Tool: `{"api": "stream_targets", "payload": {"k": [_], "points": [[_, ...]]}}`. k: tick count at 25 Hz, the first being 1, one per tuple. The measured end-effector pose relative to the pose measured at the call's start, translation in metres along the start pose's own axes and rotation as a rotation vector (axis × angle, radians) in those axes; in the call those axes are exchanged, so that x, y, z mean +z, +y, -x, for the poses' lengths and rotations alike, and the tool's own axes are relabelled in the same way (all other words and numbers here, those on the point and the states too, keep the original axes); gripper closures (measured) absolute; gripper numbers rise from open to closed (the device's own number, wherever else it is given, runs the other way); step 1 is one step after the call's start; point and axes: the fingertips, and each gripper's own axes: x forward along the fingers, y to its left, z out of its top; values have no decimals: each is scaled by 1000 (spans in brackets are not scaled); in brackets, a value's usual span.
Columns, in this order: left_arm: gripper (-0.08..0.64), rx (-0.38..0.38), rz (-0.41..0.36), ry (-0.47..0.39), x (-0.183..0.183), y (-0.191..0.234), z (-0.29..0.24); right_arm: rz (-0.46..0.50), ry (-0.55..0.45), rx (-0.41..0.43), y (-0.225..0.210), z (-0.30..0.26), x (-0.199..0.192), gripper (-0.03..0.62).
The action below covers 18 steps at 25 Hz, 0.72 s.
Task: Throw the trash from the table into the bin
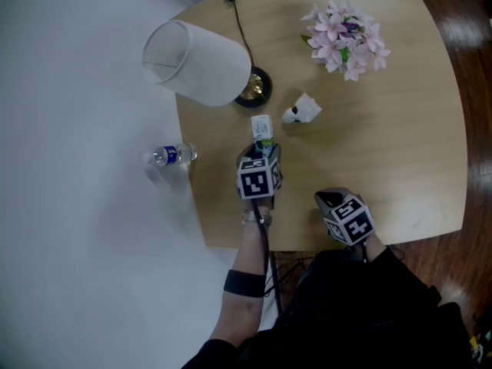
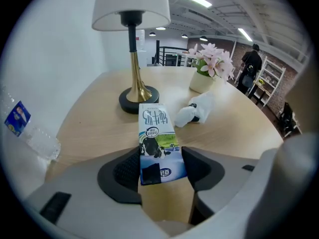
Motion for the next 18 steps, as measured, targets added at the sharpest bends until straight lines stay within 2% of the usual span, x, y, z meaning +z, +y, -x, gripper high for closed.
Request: {"api": "stream_targets", "payload": {"k": [4,9,18], "points": [[298,-17,24,-56,-7,1,34,47,9,8,18,0,-1,584],[299,-6,74,-105,-37,8,79,134,29,28,48,-3,-6,584],[301,45,184,-146,-131,28,160,298,92,72,115,-8,-34,584]]}}
